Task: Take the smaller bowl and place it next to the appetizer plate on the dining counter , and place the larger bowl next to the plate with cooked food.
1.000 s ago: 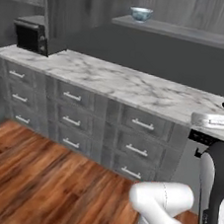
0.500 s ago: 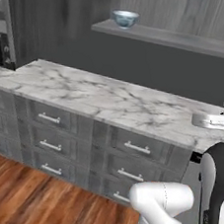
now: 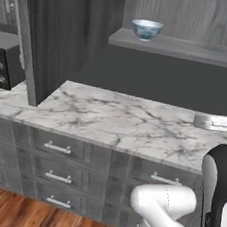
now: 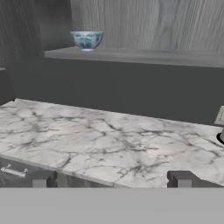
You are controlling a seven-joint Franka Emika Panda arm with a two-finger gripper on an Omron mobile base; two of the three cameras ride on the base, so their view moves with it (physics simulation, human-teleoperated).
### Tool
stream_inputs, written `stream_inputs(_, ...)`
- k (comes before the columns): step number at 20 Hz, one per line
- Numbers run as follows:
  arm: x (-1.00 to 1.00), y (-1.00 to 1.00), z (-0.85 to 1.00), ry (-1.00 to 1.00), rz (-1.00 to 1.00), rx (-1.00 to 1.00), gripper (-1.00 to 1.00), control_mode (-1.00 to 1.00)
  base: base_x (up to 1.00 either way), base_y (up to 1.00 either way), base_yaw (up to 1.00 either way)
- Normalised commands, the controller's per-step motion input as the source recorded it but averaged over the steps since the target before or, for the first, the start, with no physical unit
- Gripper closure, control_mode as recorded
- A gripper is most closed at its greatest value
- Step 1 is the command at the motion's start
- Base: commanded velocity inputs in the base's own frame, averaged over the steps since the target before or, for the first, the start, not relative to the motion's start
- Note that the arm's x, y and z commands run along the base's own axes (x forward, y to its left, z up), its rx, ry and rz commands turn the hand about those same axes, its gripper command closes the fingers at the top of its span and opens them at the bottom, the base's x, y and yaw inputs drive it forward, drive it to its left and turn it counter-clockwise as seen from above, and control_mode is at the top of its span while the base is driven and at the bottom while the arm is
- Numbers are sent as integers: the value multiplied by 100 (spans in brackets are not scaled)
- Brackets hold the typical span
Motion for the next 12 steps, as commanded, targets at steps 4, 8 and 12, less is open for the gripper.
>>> stream_inputs(4, 0, 0, 0, 0, 0, 0, -100, 100, 18, 10, -19)
stream_inputs(8, 0, 0, 0, 0, 0, 0, -100, 100, 4, 0, -21)
stream_inputs(12, 0, 0, 0, 0, 0, 0, -100, 100, 64, 10, -15)
